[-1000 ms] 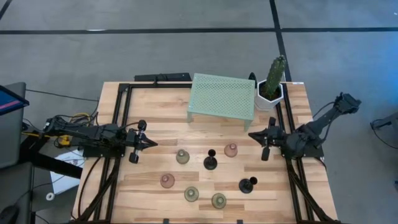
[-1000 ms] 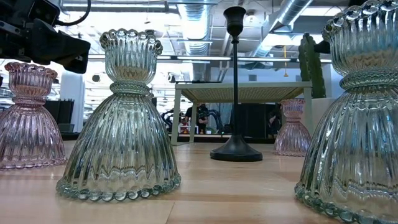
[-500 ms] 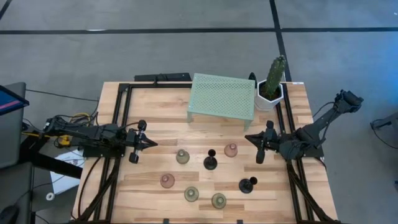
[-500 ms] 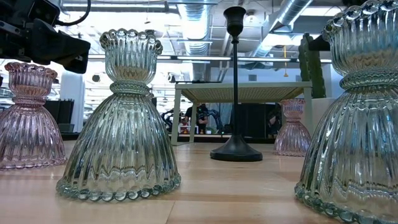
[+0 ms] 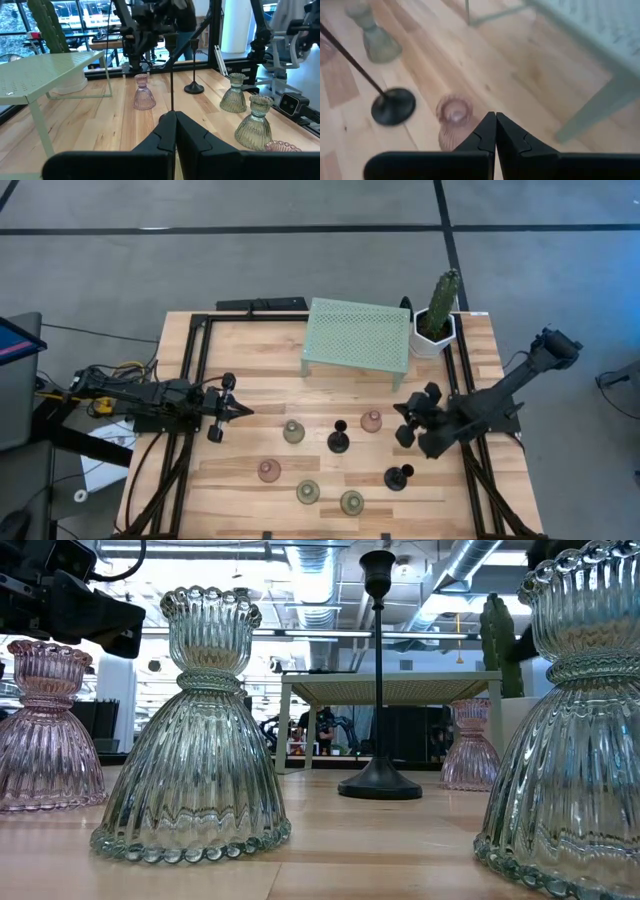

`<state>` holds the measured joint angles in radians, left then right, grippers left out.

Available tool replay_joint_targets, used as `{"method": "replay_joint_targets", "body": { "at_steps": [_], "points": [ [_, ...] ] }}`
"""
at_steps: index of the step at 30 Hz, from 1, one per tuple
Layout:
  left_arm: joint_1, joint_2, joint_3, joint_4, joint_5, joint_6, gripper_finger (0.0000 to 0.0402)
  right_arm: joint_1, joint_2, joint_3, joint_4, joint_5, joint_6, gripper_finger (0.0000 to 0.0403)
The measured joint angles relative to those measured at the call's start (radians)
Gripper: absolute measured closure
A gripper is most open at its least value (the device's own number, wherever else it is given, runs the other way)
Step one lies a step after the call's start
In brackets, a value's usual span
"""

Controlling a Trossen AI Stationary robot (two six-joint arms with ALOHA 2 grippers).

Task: Pick & Place candle stick holders
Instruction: Put the right black candle holder on the shelf

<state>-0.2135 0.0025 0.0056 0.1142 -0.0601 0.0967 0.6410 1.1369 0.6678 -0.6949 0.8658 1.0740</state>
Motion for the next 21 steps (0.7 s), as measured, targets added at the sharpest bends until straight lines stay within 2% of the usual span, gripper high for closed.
{"method": "replay_joint_targets", "body": {
  "at_steps": [14, 21],
  "points": [
    [0.000, 0.000, 0.000, 0.000, 0.000, 0.003, 0.0395, 0.106, 0.235, 0.000, 0.169, -0.034, 0.020, 0.0403],
    [0.000, 0.000, 0.000, 0.000, 0.000, 0.003, 0.0395, 0.078, 0.316, 0.000, 0.176, -0.032, 0.016, 0.0403]
  ]
}}
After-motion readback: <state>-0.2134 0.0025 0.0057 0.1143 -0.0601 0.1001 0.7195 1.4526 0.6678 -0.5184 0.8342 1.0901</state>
